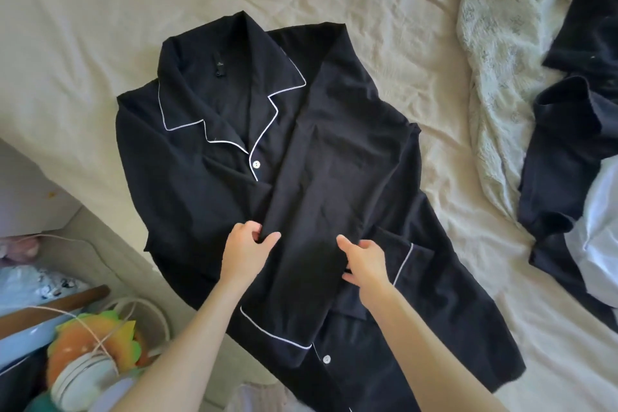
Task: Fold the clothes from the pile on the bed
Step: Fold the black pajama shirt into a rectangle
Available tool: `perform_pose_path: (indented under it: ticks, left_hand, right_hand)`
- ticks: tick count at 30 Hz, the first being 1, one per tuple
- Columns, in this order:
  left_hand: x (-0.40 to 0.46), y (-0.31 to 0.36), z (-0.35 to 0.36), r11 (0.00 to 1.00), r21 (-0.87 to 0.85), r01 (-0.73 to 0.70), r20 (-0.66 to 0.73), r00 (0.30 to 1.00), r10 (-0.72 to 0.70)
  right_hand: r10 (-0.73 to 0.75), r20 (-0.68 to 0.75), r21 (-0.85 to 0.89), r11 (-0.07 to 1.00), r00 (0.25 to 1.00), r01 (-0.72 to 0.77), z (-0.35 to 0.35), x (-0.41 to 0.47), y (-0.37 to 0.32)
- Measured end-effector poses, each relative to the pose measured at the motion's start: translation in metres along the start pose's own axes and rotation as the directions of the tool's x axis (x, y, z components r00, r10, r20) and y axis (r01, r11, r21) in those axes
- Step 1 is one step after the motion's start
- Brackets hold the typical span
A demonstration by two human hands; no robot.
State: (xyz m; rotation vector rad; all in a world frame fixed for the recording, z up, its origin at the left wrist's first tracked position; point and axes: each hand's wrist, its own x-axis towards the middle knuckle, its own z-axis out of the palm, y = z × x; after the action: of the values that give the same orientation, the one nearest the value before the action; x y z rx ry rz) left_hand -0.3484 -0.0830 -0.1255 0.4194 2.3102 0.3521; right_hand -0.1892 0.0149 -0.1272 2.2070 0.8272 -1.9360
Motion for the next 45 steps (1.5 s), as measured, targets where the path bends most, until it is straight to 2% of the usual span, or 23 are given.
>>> perform_pose_path:
  ticks: [3, 6, 8, 11, 13, 14, 16, 18, 20, 22, 24, 26, 28, 30, 31, 32, 33, 34, 36, 39, 41, 45]
  left_hand:
    - [-0.007, -0.011, -0.006, 1.000, 0.020, -0.022, 0.119, 0.993, 0.019]
    - [-0.017, -0.021, -0.015, 0.994, -0.111, -0.012, 0.191, 0.981, 0.033]
    - [-0.027, -0.035, -0.019, 0.972, -0.228, 0.050, 0.284, 0.959, 0.017]
    - [-0.049, -0.066, -0.014, 0.959, -0.245, 0.140, 0.411, 0.911, -0.028]
    - [-0.061, -0.086, -0.007, 0.974, -0.184, 0.134, 0.372, 0.926, -0.057]
    - [-0.067, -0.094, -0.007, 0.978, -0.170, 0.119, 0.295, 0.953, -0.065]
    - [-0.078, -0.107, -0.009, 0.970, -0.243, 0.025, 0.109, 0.994, 0.002]
    - [-0.088, -0.119, -0.016, 0.929, -0.363, -0.069, -0.002, 0.997, 0.074]
    - [-0.095, -0.132, -0.020, 0.885, -0.465, -0.025, 0.032, 0.998, 0.046]
    - [-0.097, -0.148, -0.017, 0.866, -0.481, 0.135, 0.207, 0.978, -0.038]
    - [-0.098, -0.164, -0.009, 0.893, -0.366, 0.263, 0.380, 0.918, -0.114]
    - [-0.092, -0.177, -0.004, 0.914, -0.309, 0.263, 0.386, 0.913, -0.132]
    - [-0.081, -0.184, -0.007, 0.919, -0.321, 0.231, 0.290, 0.947, -0.137]
    - [-0.066, -0.187, -0.015, 0.926, -0.321, 0.197, 0.182, 0.973, -0.144]
    - [-0.057, -0.187, -0.020, 0.925, -0.333, 0.181, 0.125, 0.981, -0.148]
    - [-0.047, -0.187, -0.026, 0.920, -0.355, 0.167, 0.066, 0.986, -0.153]
    - [-0.037, -0.187, -0.032, 0.909, -0.387, 0.155, 0.012, 0.987, -0.163]
    - [-0.026, -0.187, -0.038, 0.891, -0.430, 0.142, -0.029, 0.985, -0.171]
    - [-0.006, -0.186, -0.048, 0.832, -0.538, 0.139, -0.044, 0.980, -0.193]
    - [0.014, -0.190, -0.051, 0.711, -0.685, 0.159, -0.011, 0.973, -0.229]
    - [0.015, -0.196, -0.046, 0.682, -0.716, 0.151, 0.002, 0.977, -0.214]
    - [-0.003, -0.224, -0.019, 0.672, -0.705, 0.225, 0.152, 0.974, -0.166]
  right_hand:
    - [0.042, 0.112, -0.022, 0.999, 0.993, -0.040, 0.012, -0.003, 0.016]
    - [0.026, 0.171, -0.074, 0.997, 0.985, -0.013, 0.019, -0.014, 0.035]
    - [0.026, 0.219, -0.077, 0.997, 0.975, -0.010, 0.021, -0.023, 0.048]
    - [0.020, 0.258, -0.104, 0.995, 0.966, 0.007, 0.024, -0.038, 0.070]
    - [-0.015, 0.252, -0.119, 0.992, 0.968, 0.047, 0.026, -0.048, 0.084]
    - [-0.051, 0.249, -0.135, 0.987, 0.967, 0.087, 0.027, -0.053, 0.091]
    - [-0.142, 0.275, -0.133, 0.974, 0.951, 0.184, 0.029, -0.064, 0.103]
    - [-0.199, 0.342, -0.079, 0.968, 0.918, 0.239, 0.031, -0.073, 0.112]
    - [-0.189, 0.398, -0.098, 0.964, 0.898, 0.246, 0.032, -0.077, 0.120]
    - [-0.160, 0.364, -0.231, 0.939, 0.918, 0.255, 0.030, -0.076, 0.127]
    - [-0.229, 0.216, -0.448, 0.840, 0.949, 0.305, 0.028, -0.073, 0.133]
    - [-0.437, 0.089, -0.629, 0.672, 0.895, 0.391, 0.025, -0.074, 0.139]
    - [-0.655, 0.105, -0.783, 0.409, 0.748, 0.468, 0.025, -0.082, 0.139]
    - [-0.813, 0.236, -0.861, 0.079, 0.532, 0.503, 0.027, -0.086, 0.139]
    - [-0.853, 0.311, -0.857, -0.062, 0.419, 0.512, 0.030, -0.085, 0.137]
    - [-0.858, 0.387, -0.842, -0.179, 0.338, 0.508, 0.034, -0.084, 0.134]
    - [-0.835, 0.460, -0.824, -0.276, 0.300, 0.494, 0.039, -0.082, 0.132]
    - [-0.804, 0.518, -0.809, -0.350, 0.293, 0.471, 0.045, -0.078, 0.129]
    - [-0.742, 0.583, -0.793, -0.431, 0.331, 0.430, 0.057, -0.067, 0.124]
    - [-0.655, 0.594, -0.803, -0.450, 0.467, 0.391, 0.069, -0.048, 0.123]
    - [-0.630, 0.581, -0.814, -0.449, 0.516, 0.369, 0.069, -0.038, 0.128]
    - [-0.658, 0.572, -0.820, -0.452, 0.490, 0.350, 0.064, -0.035, 0.136]
